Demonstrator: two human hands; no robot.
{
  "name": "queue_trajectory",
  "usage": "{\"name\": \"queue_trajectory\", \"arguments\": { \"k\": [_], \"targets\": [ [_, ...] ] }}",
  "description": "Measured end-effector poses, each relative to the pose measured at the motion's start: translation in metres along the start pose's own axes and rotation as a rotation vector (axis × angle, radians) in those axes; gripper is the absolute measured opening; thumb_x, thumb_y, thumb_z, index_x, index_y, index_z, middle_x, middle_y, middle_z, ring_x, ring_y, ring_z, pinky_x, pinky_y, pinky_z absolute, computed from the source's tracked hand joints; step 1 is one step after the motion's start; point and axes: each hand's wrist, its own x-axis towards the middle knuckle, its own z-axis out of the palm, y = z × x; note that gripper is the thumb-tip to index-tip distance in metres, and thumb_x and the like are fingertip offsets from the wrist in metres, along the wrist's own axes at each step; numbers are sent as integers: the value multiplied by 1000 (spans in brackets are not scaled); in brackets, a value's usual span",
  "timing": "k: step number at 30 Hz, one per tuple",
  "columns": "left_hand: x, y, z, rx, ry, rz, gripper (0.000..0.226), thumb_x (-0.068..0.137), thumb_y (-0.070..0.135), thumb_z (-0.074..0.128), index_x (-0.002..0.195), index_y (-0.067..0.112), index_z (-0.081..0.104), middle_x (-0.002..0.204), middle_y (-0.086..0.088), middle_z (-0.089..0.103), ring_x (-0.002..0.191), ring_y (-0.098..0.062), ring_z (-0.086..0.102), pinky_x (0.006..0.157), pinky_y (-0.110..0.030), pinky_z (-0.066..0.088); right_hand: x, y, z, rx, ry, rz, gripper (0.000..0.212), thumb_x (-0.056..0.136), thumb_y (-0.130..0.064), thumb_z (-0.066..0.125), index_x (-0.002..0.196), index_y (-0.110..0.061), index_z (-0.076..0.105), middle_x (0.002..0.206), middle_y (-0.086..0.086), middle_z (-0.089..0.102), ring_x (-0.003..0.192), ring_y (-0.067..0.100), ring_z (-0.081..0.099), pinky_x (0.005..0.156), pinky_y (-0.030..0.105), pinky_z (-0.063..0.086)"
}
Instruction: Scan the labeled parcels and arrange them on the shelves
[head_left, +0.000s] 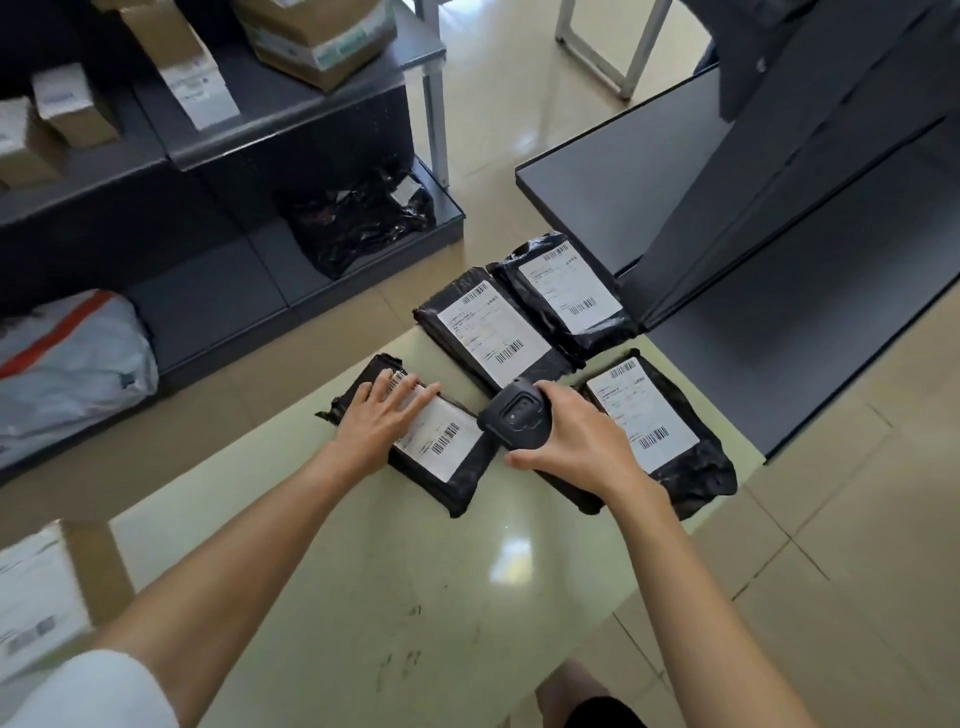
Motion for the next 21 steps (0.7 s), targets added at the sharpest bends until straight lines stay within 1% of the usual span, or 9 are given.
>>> {"name": "queue_trajectory", "arguments": {
  "k": [2,4,6,9,11,13,15,17,21],
  "targets": [
    [-16,3,10,-7,29,-28,113,69,33,79,154,26,5,155,-12,17,146,-38,8,117,-47,3,-5,-6,-3,-13,3,-28,79,68,-56,79,133,-29,44,125,-8,56,112,18,58,86,37,49],
    [-36,9,15,-61,4,-97,114,65,46,77,153,21,8,149,-14,18,145,-36,9,119,-46,-5,-12,-13,-7,-28,6,-62,80,68,-58,79,134,-30,44,123,-9,56,110,18,58,85,36,48],
    [-55,15,15,-138,30,-186,115,63,53,75,152,19,11,145,-14,19,141,-33,15,120,-43,-2,-20,-19,-15,-47,13,-106,80,69,-57,79,134,-29,44,124,-8,55,109,17,58,82,35,47],
    [-84,20,2,-198,179,-290,118,59,61,74,151,17,14,144,-17,23,138,-34,19,120,-43,0,-39,-28,-29,-67,39,-164,78,68,-58,79,133,-30,47,124,-9,56,108,16,58,80,34,45],
    [-103,24,-15,-201,303,-358,120,57,60,78,150,15,16,143,-21,27,138,-36,20,120,-45,1,-56,-33,-39,-83,73,-201,77,65,-61,78,131,-31,49,122,-9,58,108,17,59,81,35,48],
    [-120,29,-39,-173,430,-424,121,51,52,84,148,14,23,140,-23,33,134,-38,26,119,-48,9,-75,-38,-50,-109,103,-241,74,64,-62,77,126,-32,51,114,-9,58,103,20,61,81,37,50],
    [-137,33,-65,-131,544,-480,120,45,47,87,145,13,29,135,-22,36,128,-40,33,117,-50,16,-95,-43,-63,-127,136,-283,70,64,-61,75,124,-33,51,106,-10,56,98,21,61,76,34,47],
    [-155,35,-88,-83,639,-516,118,44,47,87,143,12,31,133,-20,37,123,-40,37,115,-50,20,-114,-50,-76,-140,183,-332,71,63,-62,75,125,-35,52,106,-10,57,95,20,60,75,33,45],
    [-188,43,-122,2,788,-535,116,48,49,87,143,11,32,133,-18,37,122,-39,37,113,-50,22,-148,-63,-98,-176,240,-402,75,64,-65,76,126,-30,53,113,-6,61,100,23,61,81,36,50]
  ]
}}
